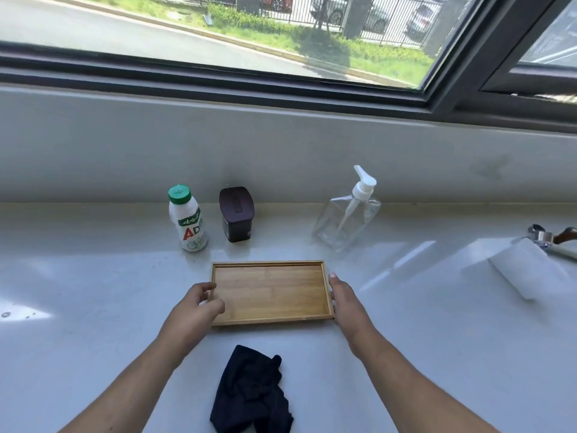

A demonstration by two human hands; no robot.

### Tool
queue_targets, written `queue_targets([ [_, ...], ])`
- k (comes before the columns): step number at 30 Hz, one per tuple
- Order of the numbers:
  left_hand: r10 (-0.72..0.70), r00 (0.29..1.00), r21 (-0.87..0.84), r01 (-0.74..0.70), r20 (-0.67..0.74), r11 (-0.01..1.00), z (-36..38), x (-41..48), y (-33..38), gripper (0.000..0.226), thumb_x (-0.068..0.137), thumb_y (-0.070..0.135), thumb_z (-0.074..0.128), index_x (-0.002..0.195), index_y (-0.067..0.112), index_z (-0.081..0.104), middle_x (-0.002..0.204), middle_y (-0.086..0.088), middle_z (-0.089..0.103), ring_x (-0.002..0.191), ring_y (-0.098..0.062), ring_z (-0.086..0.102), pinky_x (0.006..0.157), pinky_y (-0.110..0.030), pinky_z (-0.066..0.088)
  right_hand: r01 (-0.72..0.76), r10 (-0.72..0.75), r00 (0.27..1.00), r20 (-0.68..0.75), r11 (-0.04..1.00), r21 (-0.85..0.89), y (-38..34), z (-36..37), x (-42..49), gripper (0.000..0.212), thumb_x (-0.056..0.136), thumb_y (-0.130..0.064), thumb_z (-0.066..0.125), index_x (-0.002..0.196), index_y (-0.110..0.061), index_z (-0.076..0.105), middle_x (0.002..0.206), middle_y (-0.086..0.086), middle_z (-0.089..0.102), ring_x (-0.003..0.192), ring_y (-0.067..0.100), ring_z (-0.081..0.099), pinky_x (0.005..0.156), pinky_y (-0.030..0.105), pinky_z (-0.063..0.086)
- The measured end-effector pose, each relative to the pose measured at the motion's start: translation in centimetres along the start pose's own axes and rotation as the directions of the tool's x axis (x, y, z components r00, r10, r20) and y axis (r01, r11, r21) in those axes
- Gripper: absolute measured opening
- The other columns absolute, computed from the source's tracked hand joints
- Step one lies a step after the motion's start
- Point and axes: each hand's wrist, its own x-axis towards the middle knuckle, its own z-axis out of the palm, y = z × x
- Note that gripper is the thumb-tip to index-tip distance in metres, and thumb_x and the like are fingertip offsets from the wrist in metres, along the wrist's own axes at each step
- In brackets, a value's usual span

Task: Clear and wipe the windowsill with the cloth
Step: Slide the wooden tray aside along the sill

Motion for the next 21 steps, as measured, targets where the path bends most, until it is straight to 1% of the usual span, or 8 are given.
queue_targets([
  [4,0.006,0.997,0.003,-0.006,0.071,1.0,4.9,-1.6,1.5,0.066,0.058,0.051,0.063,0.124,0.05,0.059,0.132,0.012,0.064,0.115,-0.018,0.064,0.103,-0.053,0.053,0.012,-0.011,0.999,-0.035,0.999,0.031,1.7,-6.5,-0.5,0.064,0.088,-0.082,0.036,0.132,-0.038,0.052,0.139,-0.006,0.059,0.131,0.019,0.053,0.118,0.049,0.038],
  [6,0.009,0.993,0.011,-0.011,0.12,1.0,8.5,-2.3,2.9,0.056,0.058,0.049,0.064,0.113,0.057,0.061,0.13,0.017,0.064,0.113,-0.014,0.065,0.103,-0.052,0.053,0.006,-0.003,0.998,-0.065,0.999,0.045,2.6,-10.8,-0.5,0.068,0.084,-0.082,0.037,0.134,-0.039,0.053,0.14,-0.008,0.059,0.133,0.018,0.053,0.119,0.049,0.037],
  [8,0.026,0.988,0.036,-0.032,0.149,0.999,13.3,-2.8,5.2,0.051,0.057,0.049,0.064,0.107,0.059,0.063,0.128,0.02,0.064,0.111,-0.011,0.066,0.102,-0.05,0.054,-0.007,0.012,0.996,-0.086,0.998,0.067,3.7,-16.0,0.0,0.069,0.08,-0.083,0.038,0.133,-0.041,0.053,0.141,-0.008,0.058,0.134,0.018,0.052,0.119,0.05,0.036],
  [9,0.021,0.986,0.048,-0.029,0.163,0.998,14.5,-3.1,5.8,0.052,0.057,0.048,0.064,0.109,0.057,0.064,0.128,0.019,0.063,0.11,-0.011,0.067,0.102,-0.05,0.054,-0.012,0.018,0.996,-0.092,0.998,0.064,3.9,-17.4,0.3,0.068,0.079,-0.083,0.038,0.131,-0.042,0.053,0.141,-0.007,0.058,0.134,0.018,0.052,0.119,0.049,0.036],
  [12,0.027,0.979,0.088,-0.046,0.204,0.995,21.9,-3.4,9.4,0.057,0.058,0.048,0.064,0.116,0.048,0.065,0.128,0.017,0.061,0.112,-0.013,0.066,0.103,-0.05,0.054,-0.025,0.034,0.993,-0.11,0.996,0.082,5.0,-24.9,2.0,0.069,0.076,-0.085,0.04,0.13,-0.044,0.052,0.139,-0.006,0.058,0.134,0.019,0.052,0.12,0.049,0.035],
  [15,0.03,0.976,0.09,-0.051,0.216,0.995,28.8,-3.1,13.5,0.058,0.058,0.047,0.064,0.116,0.046,0.065,0.129,0.015,0.061,0.113,-0.013,0.065,0.104,-0.05,0.053,-0.027,0.037,0.991,-0.127,0.997,0.074,5.6,-32.2,4.9,0.072,0.072,-0.088,0.038,0.128,-0.045,0.052,0.136,-0.006,0.059,0.13,0.02,0.054,0.118,0.05,0.036],
  [18,0.038,0.978,0.082,-0.055,0.204,0.995,34.5,-1.8,17.6,0.057,0.06,0.045,0.065,0.117,0.045,0.065,0.13,0.011,0.06,0.116,-0.017,0.064,0.106,-0.051,0.052,-0.01,0.019,0.99,-0.136,0.998,0.066,5.2,-38.2,8.4,0.069,0.075,-0.089,0.036,0.125,-0.044,0.053,0.131,-0.004,0.061,0.125,0.022,0.056,0.115,0.05,0.039],
  [21,0.052,0.983,0.082,-0.067,0.174,0.994,38.6,0.2,21.6,0.051,0.064,0.042,0.066,0.115,0.042,0.064,0.128,0.01,0.061,0.113,-0.018,0.064,0.105,-0.053,0.052,0.029,-0.023,0.988,-0.155,0.999,0.038,3.7,-42.3,12.5,0.073,0.077,-0.089,0.033,0.127,-0.041,0.055,0.128,-0.006,0.062,0.122,0.019,0.055,0.105,0.04,0.039],
])
